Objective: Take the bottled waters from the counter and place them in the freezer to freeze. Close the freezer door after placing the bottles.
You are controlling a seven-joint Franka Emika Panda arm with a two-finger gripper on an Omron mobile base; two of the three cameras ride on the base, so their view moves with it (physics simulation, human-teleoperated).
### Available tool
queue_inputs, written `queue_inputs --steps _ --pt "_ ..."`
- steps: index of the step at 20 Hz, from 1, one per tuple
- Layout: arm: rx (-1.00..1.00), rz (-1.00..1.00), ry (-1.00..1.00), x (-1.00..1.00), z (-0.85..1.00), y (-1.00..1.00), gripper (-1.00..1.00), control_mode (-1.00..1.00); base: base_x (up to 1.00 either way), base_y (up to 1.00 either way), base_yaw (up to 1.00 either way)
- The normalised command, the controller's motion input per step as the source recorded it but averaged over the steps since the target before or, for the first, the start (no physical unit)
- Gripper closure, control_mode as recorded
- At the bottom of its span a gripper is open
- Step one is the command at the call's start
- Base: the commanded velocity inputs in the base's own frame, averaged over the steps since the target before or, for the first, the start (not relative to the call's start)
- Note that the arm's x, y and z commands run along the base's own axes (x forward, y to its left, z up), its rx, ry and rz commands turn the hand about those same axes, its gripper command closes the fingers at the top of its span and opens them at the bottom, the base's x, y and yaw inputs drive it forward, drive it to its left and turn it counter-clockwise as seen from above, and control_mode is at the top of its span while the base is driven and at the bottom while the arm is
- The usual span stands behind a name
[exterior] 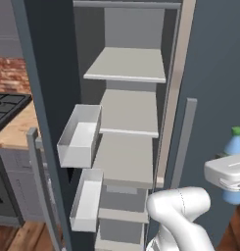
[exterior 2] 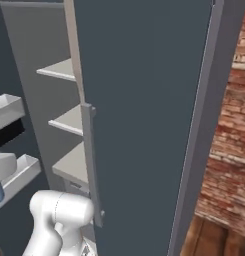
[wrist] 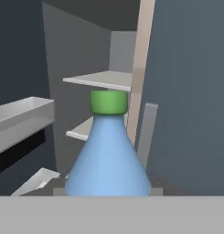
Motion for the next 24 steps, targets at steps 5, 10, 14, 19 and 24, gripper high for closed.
queue_inputs --steps 5,10,14,19,24 --pt "0.0 0.0 0.0 0.0 0.0 0.0 1.0 1.0 0.31 -0.01 0.33" --pt "0.0 0.0 0.0 0.0 0.0 0.0 1.0 1.0 0.31 0.0 0.29" --pt "0.0 0.0 0.0 0.0 0.0 0.0 1.0 1.0 0.13 0.13 0.17" --pt "0.0 0.0 0.0 0.0 0.0 0.0 1.0 1.0 0.13 0.29 0.07" --pt "0.0 0.0 0.0 0.0 0.0 0.0 1.0 1.0 0.21 0.21 0.03"
